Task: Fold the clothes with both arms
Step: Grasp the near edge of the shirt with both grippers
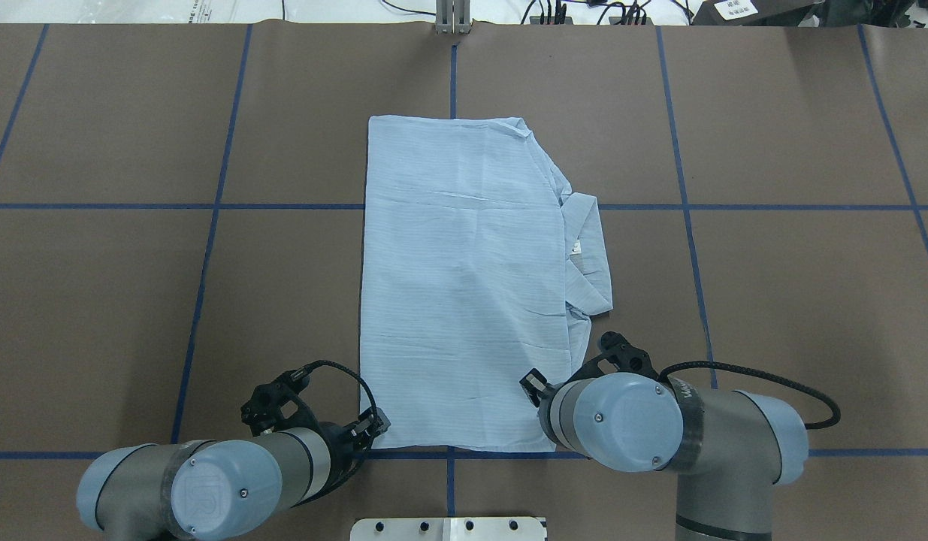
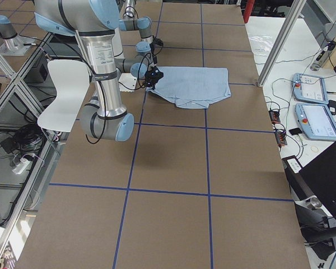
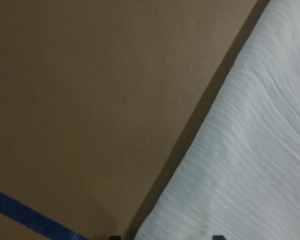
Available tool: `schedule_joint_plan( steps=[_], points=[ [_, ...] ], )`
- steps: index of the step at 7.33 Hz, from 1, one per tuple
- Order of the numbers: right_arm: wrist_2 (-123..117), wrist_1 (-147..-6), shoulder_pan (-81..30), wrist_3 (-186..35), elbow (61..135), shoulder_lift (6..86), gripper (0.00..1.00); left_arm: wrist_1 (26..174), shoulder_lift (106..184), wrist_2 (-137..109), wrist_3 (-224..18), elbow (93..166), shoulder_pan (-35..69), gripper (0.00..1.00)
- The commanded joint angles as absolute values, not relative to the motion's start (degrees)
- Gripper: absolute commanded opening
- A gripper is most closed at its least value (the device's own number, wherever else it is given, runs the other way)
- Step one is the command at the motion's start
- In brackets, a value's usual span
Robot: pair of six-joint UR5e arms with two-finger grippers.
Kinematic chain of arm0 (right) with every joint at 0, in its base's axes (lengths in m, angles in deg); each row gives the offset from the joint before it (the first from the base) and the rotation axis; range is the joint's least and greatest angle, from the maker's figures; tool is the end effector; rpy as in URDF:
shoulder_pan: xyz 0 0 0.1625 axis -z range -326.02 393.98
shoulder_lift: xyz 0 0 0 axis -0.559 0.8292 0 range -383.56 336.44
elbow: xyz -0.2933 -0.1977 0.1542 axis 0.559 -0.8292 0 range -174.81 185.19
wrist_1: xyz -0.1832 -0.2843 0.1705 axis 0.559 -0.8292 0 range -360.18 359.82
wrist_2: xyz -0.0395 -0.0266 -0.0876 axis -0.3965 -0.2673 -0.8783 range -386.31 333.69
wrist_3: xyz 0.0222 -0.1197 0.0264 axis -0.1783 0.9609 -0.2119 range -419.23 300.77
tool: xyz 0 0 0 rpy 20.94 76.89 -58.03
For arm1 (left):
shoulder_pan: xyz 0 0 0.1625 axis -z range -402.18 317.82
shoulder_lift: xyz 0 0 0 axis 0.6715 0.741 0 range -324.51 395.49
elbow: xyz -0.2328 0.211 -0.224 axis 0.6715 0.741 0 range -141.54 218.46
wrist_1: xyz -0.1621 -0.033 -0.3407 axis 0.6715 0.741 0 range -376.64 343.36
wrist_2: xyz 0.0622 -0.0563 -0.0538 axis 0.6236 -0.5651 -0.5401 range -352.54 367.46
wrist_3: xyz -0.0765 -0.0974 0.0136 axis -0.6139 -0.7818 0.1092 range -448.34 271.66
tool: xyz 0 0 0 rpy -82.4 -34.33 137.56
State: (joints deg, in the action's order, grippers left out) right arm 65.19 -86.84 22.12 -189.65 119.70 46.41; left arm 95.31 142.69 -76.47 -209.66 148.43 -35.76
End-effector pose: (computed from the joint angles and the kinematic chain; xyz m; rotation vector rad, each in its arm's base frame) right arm -0.5057 -0.2391 0.2858 -0.2377 -0.8303 0.8464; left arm 0.5343 -0.2075 0.2950 -0.1305 1.0480 -0.6524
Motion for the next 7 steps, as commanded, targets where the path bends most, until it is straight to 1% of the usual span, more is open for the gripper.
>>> schedule_joint_plan(
  steps=[1, 2, 5, 6, 7],
  points=[
    [65.2, -86.8, 22.1, -189.7, 119.7, 46.4, 0.00, 95.1, 142.7, -76.5, -212.1, 148.5, -35.9, 0.18],
    [65.2, -86.8, 22.1, -189.7, 119.7, 46.5, 0.00, 95.1, 142.7, -76.5, -212.3, 148.5, -36.0, 0.00],
    [65.2, -86.8, 22.1, -189.7, 119.7, 46.6, 0.00, 95.1, 142.9, -76.7, -212.4, 149.9, -35.9, 0.00],
    [65.2, -86.8, 22.1, -189.7, 120.0, 46.6, 0.00, 95.0, 142.6, -76.7, -212.4, 152.0, -35.9, 0.00],
    [65.1, -86.8, 21.9, -190.7, 122.3, 47.5, 0.00, 94.9, 142.5, -76.7, -212.4, 153.9, -35.9, 0.00]
  ],
)
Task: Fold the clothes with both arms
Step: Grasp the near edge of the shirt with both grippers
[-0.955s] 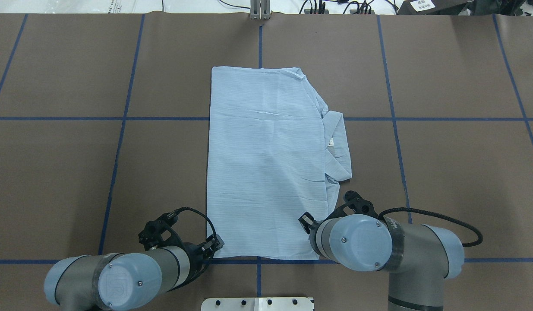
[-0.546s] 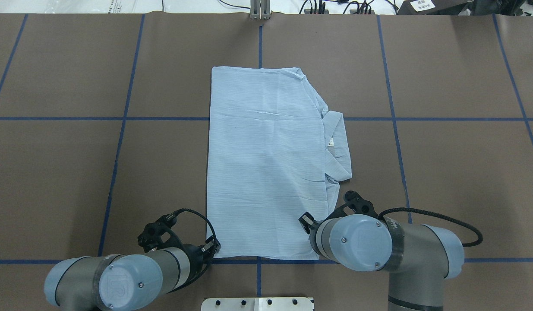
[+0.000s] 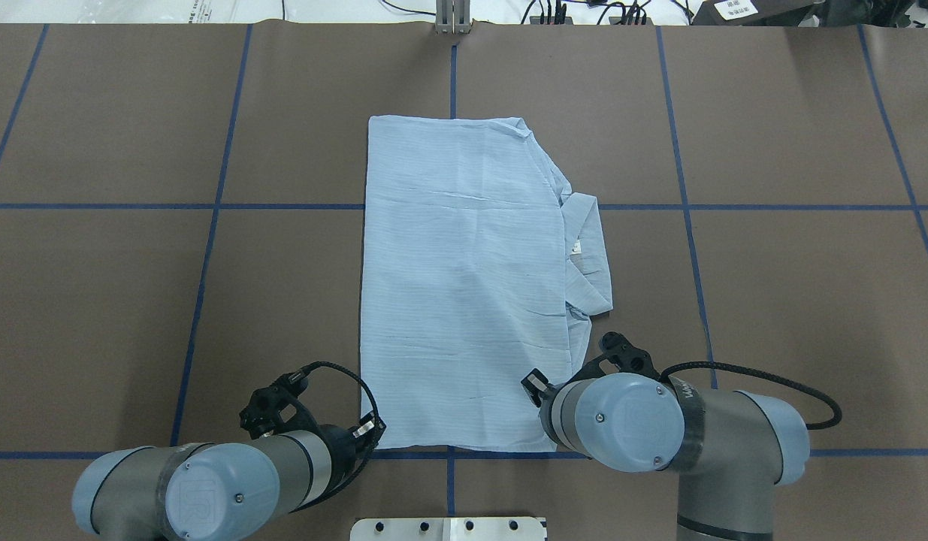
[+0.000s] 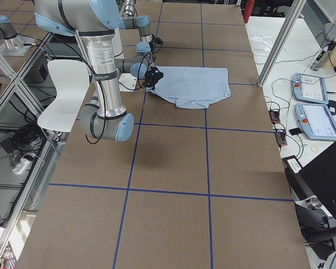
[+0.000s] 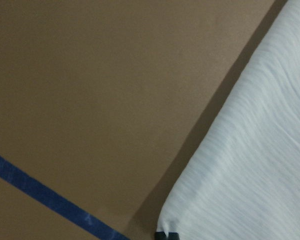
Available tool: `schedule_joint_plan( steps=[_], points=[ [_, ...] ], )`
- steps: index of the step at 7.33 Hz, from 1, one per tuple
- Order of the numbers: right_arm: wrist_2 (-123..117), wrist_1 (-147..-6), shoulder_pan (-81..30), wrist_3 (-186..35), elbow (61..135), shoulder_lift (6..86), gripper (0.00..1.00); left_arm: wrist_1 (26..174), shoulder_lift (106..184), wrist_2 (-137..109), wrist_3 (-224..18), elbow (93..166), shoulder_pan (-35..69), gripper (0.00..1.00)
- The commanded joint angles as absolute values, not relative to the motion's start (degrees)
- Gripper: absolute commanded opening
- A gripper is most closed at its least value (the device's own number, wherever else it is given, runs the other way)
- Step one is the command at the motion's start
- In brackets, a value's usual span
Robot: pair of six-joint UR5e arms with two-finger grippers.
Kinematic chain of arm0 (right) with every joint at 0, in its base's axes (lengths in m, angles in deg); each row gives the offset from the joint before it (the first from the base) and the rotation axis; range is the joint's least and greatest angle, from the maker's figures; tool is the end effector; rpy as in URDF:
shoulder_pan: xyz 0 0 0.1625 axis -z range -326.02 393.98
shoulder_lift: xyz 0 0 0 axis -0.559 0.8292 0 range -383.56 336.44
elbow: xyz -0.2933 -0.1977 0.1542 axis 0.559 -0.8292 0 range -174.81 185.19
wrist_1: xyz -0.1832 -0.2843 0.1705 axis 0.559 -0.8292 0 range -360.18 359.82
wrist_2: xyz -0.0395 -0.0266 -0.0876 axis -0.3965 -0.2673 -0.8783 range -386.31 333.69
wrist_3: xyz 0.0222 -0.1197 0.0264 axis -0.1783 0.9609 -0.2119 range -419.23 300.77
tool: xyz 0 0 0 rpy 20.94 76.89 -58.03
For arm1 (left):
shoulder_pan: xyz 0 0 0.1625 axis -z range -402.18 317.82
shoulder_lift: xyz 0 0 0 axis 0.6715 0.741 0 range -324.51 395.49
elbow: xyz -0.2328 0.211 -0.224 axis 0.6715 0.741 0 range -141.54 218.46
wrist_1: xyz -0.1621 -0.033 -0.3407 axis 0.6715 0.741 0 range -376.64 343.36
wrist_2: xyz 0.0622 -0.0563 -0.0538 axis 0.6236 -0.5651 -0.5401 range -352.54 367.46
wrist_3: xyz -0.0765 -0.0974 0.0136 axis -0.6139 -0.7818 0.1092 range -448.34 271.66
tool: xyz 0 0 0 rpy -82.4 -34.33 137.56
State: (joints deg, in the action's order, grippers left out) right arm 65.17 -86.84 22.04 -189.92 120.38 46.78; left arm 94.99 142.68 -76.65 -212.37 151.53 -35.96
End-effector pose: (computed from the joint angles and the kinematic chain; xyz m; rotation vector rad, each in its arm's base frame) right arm -0.5018 -0.2391 0.2845 -0.2402 -0.8358 0.8515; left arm 0.5219 -0.2038 0.2726 -0.1731 1.0939 -0.6866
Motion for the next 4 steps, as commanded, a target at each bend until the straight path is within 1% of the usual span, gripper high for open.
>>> schedule_joint_plan(
  steps=[1, 3, 4],
  points=[
    [65.2, -86.9, 21.9, -192.9, 126.4, 49.6, 0.00, 94.9, 142.5, -76.8, -212.6, 155.2, -35.9, 0.00],
    [65.2, -86.9, 21.2, -193.3, 131.7, 51.7, 0.00, 94.8, 142.0, -79.6, -212.7, 162.6, -35.1, 0.00],
    [67.2, -87.0, 18.6, -193.3, 131.9, 51.0, 0.00, 94.9, 142.0, -79.8, -212.4, 163.9, -32.9, 0.00]
  ],
)
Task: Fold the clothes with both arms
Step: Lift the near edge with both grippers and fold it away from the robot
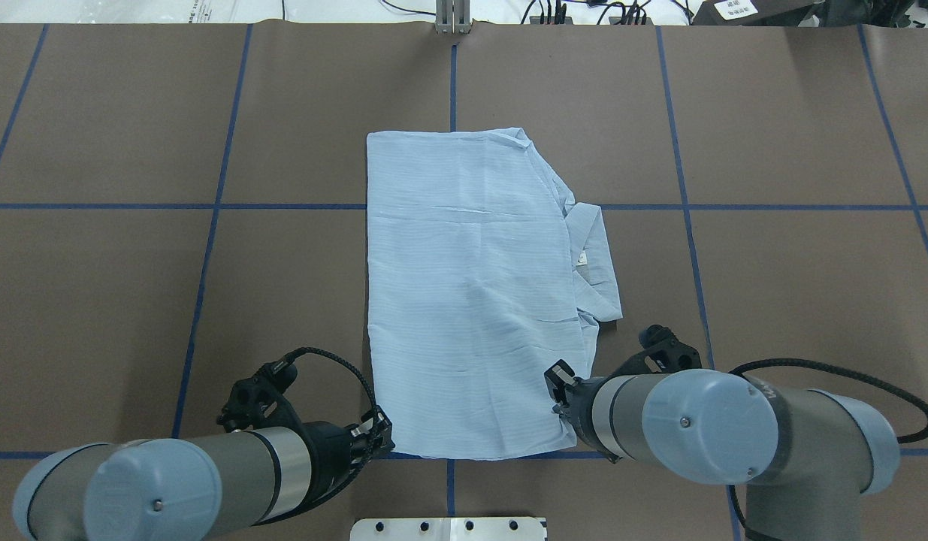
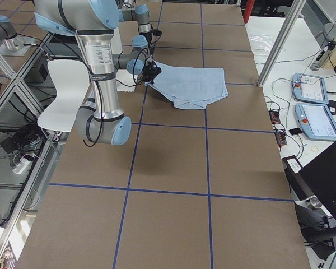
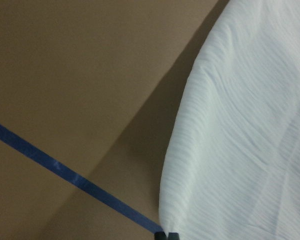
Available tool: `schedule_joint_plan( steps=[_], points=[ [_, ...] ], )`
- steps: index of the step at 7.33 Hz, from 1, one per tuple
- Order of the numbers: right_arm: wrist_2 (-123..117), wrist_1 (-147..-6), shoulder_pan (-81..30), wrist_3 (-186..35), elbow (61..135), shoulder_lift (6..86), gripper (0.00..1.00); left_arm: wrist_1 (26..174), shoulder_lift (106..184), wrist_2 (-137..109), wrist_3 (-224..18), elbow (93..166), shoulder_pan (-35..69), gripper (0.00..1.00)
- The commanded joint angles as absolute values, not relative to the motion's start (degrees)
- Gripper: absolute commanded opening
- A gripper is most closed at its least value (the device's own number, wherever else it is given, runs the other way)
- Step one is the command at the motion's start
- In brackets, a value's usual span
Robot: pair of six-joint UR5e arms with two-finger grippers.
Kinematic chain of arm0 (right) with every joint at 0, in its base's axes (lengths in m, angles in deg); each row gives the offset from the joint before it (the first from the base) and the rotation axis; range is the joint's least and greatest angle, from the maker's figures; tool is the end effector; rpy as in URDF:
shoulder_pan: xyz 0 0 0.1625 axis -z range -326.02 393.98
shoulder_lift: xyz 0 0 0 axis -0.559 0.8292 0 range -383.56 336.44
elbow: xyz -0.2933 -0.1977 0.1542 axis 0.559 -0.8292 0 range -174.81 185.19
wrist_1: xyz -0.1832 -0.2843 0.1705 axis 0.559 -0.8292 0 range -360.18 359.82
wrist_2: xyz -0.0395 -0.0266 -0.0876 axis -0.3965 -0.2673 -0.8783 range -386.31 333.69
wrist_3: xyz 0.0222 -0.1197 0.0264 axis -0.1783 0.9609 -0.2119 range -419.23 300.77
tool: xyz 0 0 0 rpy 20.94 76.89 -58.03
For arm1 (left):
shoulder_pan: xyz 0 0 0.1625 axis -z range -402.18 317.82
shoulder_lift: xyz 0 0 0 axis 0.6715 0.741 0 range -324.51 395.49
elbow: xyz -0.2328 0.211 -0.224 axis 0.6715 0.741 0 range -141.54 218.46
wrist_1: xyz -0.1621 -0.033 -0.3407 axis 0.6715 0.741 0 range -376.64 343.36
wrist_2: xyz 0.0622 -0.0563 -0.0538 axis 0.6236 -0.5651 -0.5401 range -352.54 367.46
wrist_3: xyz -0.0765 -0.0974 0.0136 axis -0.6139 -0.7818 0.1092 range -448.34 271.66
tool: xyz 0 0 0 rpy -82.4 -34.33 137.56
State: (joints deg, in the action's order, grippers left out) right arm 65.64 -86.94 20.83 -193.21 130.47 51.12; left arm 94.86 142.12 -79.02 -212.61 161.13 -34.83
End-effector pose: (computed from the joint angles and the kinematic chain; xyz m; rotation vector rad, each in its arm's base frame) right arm -0.4442 -0.2363 0.2536 -0.2911 -0.9321 0.9044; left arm 0.4698 -0.2027 0.2103 -0.2406 1.2408 -0.6676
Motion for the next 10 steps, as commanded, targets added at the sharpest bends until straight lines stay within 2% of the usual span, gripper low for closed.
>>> schedule_joint_plan(
  steps=[1, 2, 3, 6, 10],
  points=[
    [71.3, -86.9, 13.4, -192.9, 131.2, 50.6, 0.00, 94.8, 142.3, -82.6, -211.3, 163.6, -28.1, 0.00],
    [75.3, -86.7, 8.4, -192.0, 129.5, 49.1, 0.00, 94.8, 142.4, -86.3, -208.1, 163.2, -23.2, 0.00],
    [77.5, -86.9, 3.9, -190.3, 123.0, 43.2, 0.00, 94.7, 144.8, -87.5, -205.3, 161.0, -19.2, 0.00],
    [82.2, -86.3, -4.1, -182.6, 112.4, 36.8, 0.00, 95.8, 153.9, -88.7, -198.3, 145.7, -10.7, 0.00],
    [84.0, -82.5, -9.9, -177.0, 88.2, 22.4, 0.00, 106.9, 163.2, -88.6, -193.9, 124.5, -4.1, 0.00]
  ],
)
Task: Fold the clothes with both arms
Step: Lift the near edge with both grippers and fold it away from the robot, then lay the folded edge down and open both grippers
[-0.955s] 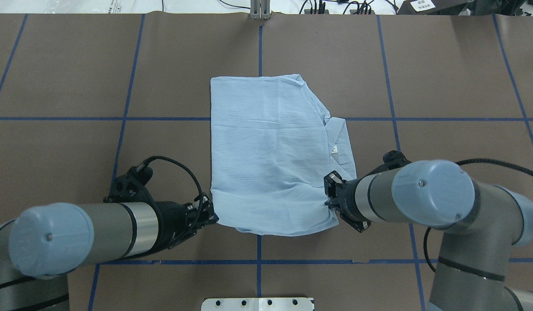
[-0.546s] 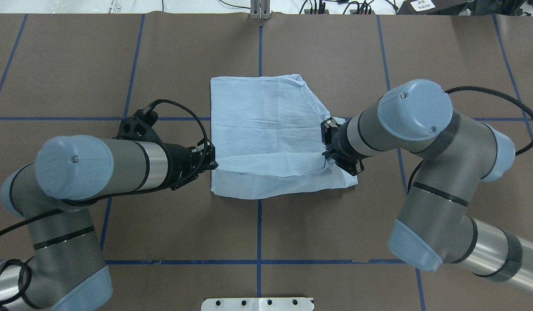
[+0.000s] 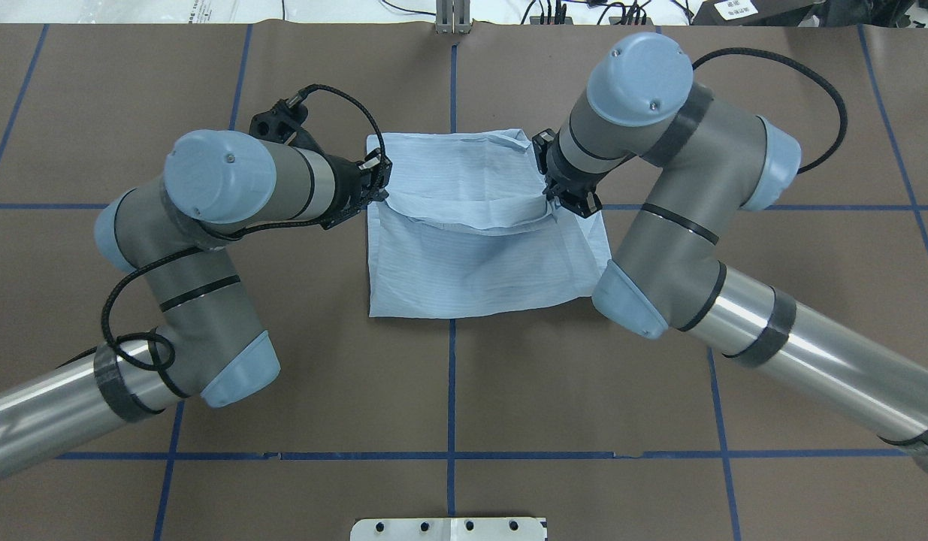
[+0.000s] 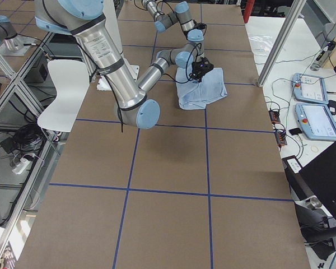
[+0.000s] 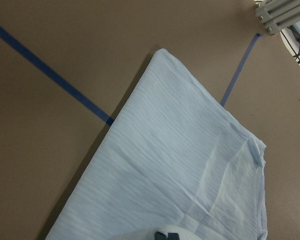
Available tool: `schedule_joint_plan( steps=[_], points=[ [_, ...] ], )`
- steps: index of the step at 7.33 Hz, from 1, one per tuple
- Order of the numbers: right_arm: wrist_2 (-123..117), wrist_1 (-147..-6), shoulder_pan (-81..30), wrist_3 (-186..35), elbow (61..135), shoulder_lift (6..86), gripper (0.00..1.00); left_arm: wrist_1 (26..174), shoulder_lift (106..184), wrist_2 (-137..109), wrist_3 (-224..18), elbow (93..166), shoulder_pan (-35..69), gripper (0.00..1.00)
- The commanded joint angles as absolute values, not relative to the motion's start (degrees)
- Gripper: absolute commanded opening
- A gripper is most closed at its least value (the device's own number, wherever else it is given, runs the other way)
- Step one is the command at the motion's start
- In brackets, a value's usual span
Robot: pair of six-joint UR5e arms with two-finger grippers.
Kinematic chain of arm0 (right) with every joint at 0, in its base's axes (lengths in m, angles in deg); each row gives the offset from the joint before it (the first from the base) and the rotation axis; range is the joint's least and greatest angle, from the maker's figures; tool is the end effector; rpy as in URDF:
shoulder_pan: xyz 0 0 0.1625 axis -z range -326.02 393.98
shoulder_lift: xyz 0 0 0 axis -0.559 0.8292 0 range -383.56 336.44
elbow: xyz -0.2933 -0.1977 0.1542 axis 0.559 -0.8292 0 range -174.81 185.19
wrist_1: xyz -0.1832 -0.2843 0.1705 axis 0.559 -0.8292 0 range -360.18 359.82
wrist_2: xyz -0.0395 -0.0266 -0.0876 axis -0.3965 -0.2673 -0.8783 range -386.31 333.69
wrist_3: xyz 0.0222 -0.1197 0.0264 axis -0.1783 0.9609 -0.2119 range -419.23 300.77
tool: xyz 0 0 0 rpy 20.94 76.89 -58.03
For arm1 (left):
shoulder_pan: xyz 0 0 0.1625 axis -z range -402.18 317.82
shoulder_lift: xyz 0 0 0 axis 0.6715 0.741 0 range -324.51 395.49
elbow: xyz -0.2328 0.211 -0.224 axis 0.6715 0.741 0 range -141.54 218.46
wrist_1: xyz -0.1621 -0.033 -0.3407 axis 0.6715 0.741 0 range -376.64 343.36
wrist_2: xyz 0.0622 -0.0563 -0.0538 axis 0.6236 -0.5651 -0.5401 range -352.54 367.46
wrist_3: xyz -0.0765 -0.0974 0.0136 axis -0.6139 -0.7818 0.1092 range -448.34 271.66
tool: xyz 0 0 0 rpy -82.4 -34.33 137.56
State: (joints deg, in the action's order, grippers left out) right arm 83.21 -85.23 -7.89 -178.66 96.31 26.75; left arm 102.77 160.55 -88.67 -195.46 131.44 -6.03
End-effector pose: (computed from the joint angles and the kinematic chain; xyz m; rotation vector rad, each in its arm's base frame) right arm -0.4365 -0.5144 0.2381 -0.2463 -0.8610 1.0293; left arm 0.4570 -0.4824 0.2154 0.1044 1.2083 -0.7540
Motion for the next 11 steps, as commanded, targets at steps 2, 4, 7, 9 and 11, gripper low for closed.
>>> schedule_joint_plan(
  steps=[2, 4, 7, 9, 11],
  points=[
    [84.4, -75.8, -11.8, -174.6, 73.8, 15.9, 0.00, 111.5, 165.8, -88.5, -190.0, 116.1, -1.8, 0.00],
    [84.3, -69.8, -12.7, -173.8, 66.1, 14.1, 0.00, 118.1, 168.7, -87.9, -189.2, 107.1, -1.4, 0.00],
    [84.1, -64.7, -13.0, -172.8, 57.0, 9.7, 0.00, 119.0, 171.2, -87.8, -186.4, 102.4, -0.1, 0.00],
    [84.1, -64.0, -13.1, -172.5, 56.6, 9.2, 0.00, 121.7, 171.2, -87.8, -185.0, 100.1, -0.1, 0.00],
    [84.1, -64.0, -12.9, -170.9, 56.4, 9.1, 0.99, 121.7, 171.2, -87.9, -184.4, 100.1, -0.1, 0.39]
  ],
)
